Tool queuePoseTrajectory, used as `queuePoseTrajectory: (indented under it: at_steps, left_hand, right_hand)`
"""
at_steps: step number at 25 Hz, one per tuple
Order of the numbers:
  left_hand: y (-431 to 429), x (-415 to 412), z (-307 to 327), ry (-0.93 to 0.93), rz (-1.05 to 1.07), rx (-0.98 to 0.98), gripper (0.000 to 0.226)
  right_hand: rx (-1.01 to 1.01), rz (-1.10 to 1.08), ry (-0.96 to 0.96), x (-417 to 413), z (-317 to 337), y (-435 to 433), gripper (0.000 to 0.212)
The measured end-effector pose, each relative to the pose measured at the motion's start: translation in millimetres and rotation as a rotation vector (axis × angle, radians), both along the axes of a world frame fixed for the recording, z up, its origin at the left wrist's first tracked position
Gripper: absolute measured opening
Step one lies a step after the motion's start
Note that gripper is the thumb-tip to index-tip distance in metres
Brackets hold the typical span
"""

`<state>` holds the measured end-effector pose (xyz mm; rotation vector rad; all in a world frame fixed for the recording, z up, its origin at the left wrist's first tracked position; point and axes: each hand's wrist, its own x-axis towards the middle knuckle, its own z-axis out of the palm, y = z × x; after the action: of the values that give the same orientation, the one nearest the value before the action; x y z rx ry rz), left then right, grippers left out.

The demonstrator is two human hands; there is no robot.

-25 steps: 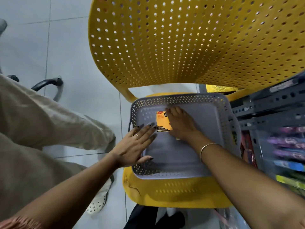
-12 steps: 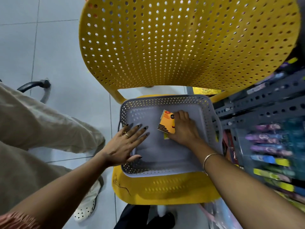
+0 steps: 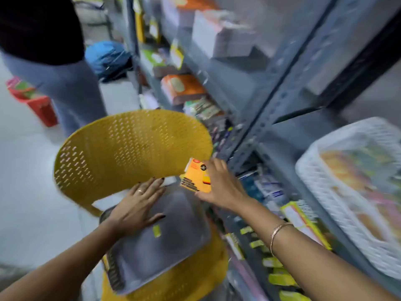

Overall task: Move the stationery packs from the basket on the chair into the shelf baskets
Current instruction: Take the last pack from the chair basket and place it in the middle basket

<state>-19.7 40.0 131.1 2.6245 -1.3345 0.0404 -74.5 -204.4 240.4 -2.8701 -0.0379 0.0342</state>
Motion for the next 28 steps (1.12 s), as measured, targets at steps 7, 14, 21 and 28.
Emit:
queuePoseTrajectory:
  at_steps: [7, 14, 21, 28]
  left_hand:
    - [-102.7, 9.7, 138.6, -0.165, -0.184, -0.246, 0.077]
    - [-233.8, -57.5, 204.5, -0.193, -0.519, -0.445, 0.076]
    - [-331.6, -195.4, 232.2, -0.170, -0.768, -0.383, 0.076]
    - [-374.1, -296.5, 222.7, -0.103, -0.903, -0.277, 0.082]
  right_hand:
    - [-0.013, -0.237, -0.219, -75.7, 172.6, -60.8, 0.078]
    - [-0.078, -0.602, -0.223, -199.3, 236.5, -144.7, 0.077]
    - [-0.121, -0.949, -0.060, -350.3, 215.6, -212.6, 0.070]
    - [-0.011, -1.082, 0.339, -476.4, 163.3, -246.6, 0.087]
